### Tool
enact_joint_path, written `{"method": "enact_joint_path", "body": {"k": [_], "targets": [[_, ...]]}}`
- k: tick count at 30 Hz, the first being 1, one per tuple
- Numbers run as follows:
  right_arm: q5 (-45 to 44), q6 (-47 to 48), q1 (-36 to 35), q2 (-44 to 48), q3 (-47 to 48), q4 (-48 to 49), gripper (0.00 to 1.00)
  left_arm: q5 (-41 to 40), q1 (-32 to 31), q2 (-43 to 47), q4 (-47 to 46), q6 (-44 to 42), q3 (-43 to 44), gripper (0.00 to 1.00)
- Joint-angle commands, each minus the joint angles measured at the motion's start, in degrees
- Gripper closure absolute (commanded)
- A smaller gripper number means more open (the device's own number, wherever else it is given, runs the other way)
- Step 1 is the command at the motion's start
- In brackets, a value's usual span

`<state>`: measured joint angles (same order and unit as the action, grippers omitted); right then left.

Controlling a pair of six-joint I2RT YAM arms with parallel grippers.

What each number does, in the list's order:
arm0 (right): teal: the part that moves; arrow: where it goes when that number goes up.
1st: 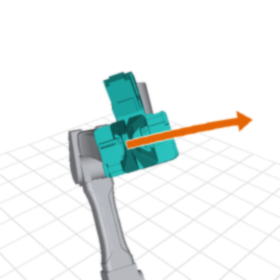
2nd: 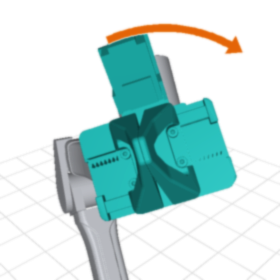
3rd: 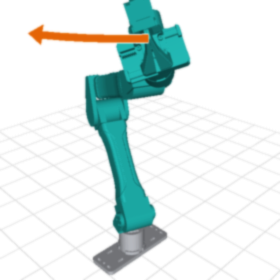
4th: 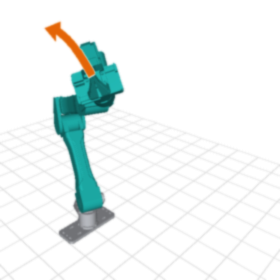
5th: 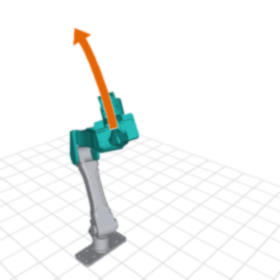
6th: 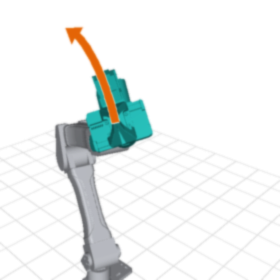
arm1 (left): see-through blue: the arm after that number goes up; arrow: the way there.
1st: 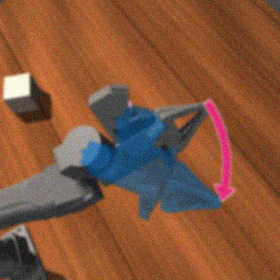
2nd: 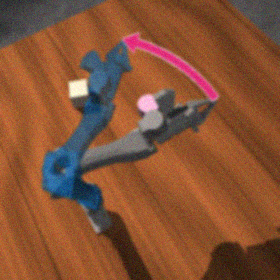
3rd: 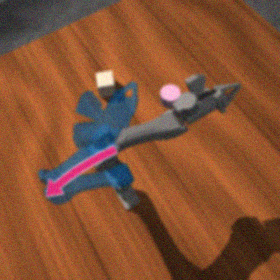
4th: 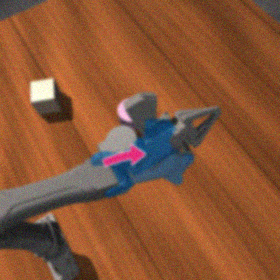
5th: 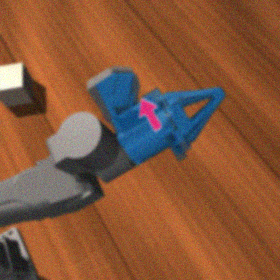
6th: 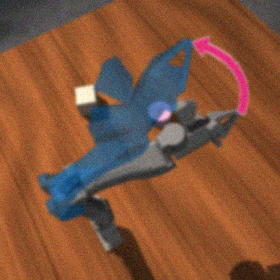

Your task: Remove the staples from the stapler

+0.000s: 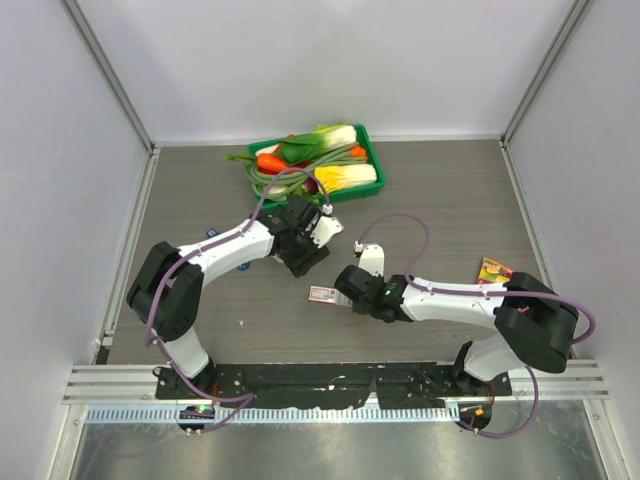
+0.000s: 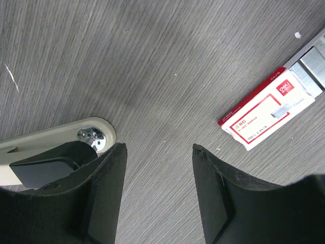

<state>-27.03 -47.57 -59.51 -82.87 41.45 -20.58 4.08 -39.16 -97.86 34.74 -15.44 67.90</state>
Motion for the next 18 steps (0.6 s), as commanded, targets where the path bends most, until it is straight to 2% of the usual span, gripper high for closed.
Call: {"method": "enact_joint_path", "body": {"k": [1, 18], "targets": [[-2.42, -1.21, 0.00, 1.57, -0.14, -1.04, 0.87, -0.03, -0.22, 1.98, -1.43, -0.64, 0.22, 0.42], [-3.12, 0.46, 0.00, -0.62, 1.79, -2.62, 0.87, 3.12, -0.22, 0.13, -1.52, 0.76, 1.54, 0.42]]}}
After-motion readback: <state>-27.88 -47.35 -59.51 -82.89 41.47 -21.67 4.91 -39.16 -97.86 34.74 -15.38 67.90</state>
